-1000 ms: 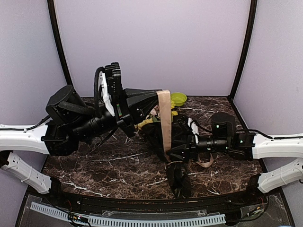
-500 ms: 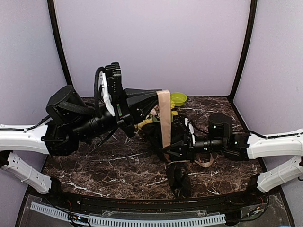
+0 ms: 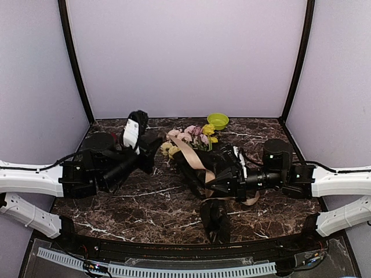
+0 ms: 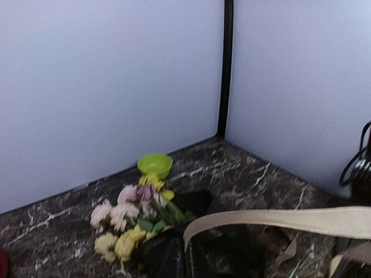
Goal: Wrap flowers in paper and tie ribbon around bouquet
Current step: Adjust the half-tied ribbon on the folded bouquet, then cross the half-tied ribbon over the folded bouquet.
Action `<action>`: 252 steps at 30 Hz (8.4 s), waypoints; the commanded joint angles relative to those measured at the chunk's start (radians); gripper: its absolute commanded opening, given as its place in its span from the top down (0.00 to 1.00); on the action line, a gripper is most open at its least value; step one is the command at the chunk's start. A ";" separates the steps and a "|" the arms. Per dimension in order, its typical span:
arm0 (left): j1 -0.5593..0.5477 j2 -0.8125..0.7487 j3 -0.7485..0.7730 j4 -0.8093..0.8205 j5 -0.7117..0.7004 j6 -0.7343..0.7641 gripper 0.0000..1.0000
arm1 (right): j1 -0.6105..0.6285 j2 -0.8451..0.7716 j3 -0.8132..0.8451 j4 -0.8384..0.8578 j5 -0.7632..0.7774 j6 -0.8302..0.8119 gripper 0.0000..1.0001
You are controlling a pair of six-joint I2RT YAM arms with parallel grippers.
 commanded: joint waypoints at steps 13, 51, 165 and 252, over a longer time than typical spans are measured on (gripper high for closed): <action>-0.126 0.193 -0.334 0.058 0.192 0.083 0.29 | 0.006 -0.037 -0.014 -0.161 -0.003 0.031 1.00; -0.218 0.694 -0.123 0.732 0.075 0.285 0.64 | 0.001 -0.012 0.025 -0.134 0.134 0.131 1.00; -0.271 0.634 -0.286 0.867 0.025 0.246 0.93 | 0.097 0.096 0.138 -0.286 0.230 0.268 1.00; -0.241 0.806 0.542 -0.007 0.594 0.074 1.00 | -0.045 0.267 0.340 -0.483 0.133 0.060 1.00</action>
